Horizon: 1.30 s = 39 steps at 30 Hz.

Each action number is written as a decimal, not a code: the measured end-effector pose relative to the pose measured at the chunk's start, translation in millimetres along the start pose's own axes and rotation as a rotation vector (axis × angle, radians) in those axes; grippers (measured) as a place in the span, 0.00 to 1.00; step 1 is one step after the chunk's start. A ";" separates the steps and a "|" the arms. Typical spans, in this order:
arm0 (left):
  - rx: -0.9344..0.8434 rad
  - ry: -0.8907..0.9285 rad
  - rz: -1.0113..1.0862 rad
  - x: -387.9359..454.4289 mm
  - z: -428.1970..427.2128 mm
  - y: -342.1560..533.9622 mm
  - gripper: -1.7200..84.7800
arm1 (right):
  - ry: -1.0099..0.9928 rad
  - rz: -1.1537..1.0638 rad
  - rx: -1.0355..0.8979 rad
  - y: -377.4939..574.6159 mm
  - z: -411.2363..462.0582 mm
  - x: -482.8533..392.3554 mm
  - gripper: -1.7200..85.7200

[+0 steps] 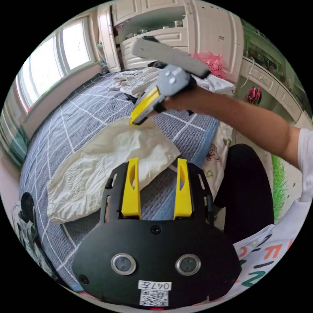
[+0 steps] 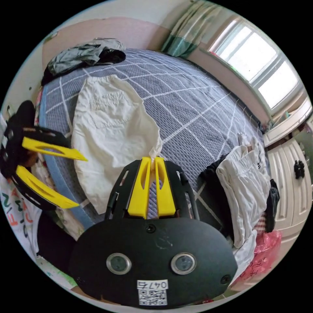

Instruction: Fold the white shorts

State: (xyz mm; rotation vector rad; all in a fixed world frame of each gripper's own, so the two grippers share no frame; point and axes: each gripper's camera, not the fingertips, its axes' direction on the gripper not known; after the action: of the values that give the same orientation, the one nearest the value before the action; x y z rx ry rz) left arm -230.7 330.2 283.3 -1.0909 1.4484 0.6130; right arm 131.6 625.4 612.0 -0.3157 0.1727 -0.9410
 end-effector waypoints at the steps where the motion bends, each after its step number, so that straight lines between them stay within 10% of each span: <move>1: -0.008 0.002 0.035 3.4 6.8 1.4 0.21 | -0.048 0.025 -0.018 -6.8 -3.5 8.7 0.03; 15: -0.105 0.007 0.049 -44.0 36.0 14.9 0.02 | -0.079 0.009 -0.112 -57.8 4.3 28.2 0.02; 25: 0.482 0.566 -0.597 -190.1 -41.7 121.9 0.01 | -0.173 -0.052 -0.005 -146.4 -39.1 45.5 0.03; 39: 0.479 0.310 -1.034 -331.6 -75.9 256.8 0.05 | -0.518 0.026 0.040 -279.3 79.8 12.1 0.08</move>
State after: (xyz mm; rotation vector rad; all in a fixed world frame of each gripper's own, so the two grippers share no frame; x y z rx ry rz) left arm -524.1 466.1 560.9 -1.3718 0.9891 -0.6230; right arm -52.5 477.7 781.8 -0.5073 -0.3156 -0.8081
